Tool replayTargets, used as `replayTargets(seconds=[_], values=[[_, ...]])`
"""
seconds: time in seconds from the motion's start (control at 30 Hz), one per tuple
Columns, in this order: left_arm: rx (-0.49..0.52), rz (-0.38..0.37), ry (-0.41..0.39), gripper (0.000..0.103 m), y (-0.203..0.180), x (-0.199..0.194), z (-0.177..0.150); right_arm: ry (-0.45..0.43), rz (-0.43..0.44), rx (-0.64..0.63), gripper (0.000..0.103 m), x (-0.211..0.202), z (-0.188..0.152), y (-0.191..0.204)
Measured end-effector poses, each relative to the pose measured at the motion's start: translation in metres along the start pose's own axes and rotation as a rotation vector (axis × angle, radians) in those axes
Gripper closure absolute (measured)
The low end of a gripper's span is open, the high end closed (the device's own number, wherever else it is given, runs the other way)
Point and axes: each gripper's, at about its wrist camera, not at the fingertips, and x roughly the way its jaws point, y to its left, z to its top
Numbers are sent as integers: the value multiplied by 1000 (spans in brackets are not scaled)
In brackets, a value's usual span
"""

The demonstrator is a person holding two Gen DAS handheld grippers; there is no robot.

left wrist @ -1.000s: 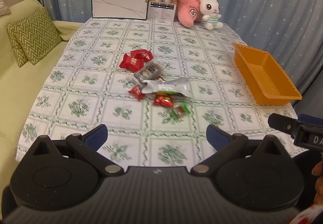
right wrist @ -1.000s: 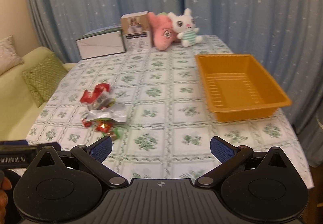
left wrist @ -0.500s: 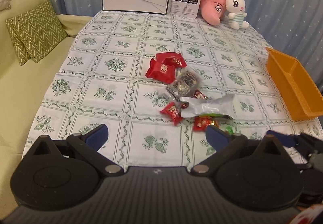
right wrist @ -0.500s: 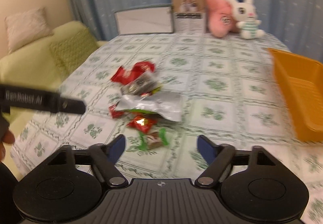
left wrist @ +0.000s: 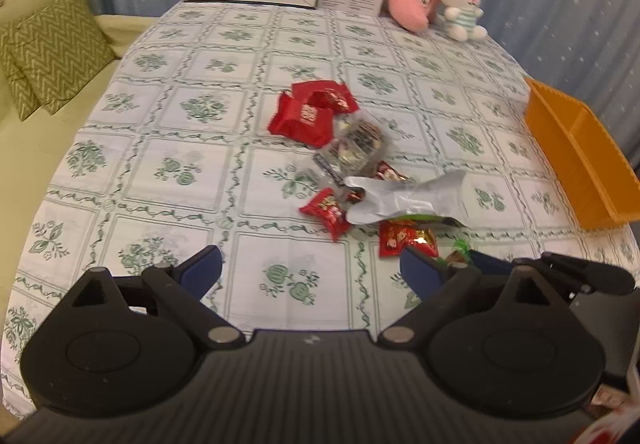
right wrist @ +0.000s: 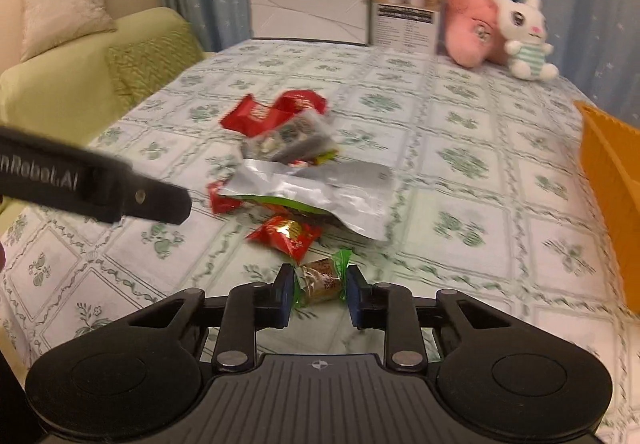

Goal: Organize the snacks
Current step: 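Grasp a red wrapped candy with the left tool while the right tool grasps a green-wrapped candy, then carry both candies to the orange tray and open both tools to drop them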

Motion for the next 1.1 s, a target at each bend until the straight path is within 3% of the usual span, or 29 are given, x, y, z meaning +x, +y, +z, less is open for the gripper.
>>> replayTargets(seconds=[0.3, 0.4, 0.47, 0.63, 0.77, 1.1], values=[[169, -171, -3, 22, -54, 23, -13, -17, -110, 135, 75, -37, -7, -48], [262, -152, 8, 38, -72, 35, -16, -22, -136, 173, 75, -42, -10, -62], [259, -139, 11, 49, -76, 42, -14, -19, -143, 195, 75, -43, -12, -69], [228, -102, -4, 53, -81, 53, -10, -22, -140, 226, 75, -45, -14, -76], [245, -46, -24, 69, -88, 57, -11, -20, -138, 233, 75, -44, -14, -77], [245, -57, -48, 73, -95, 33, -24, -52, -156, 244, 75, -56, -9, -78]])
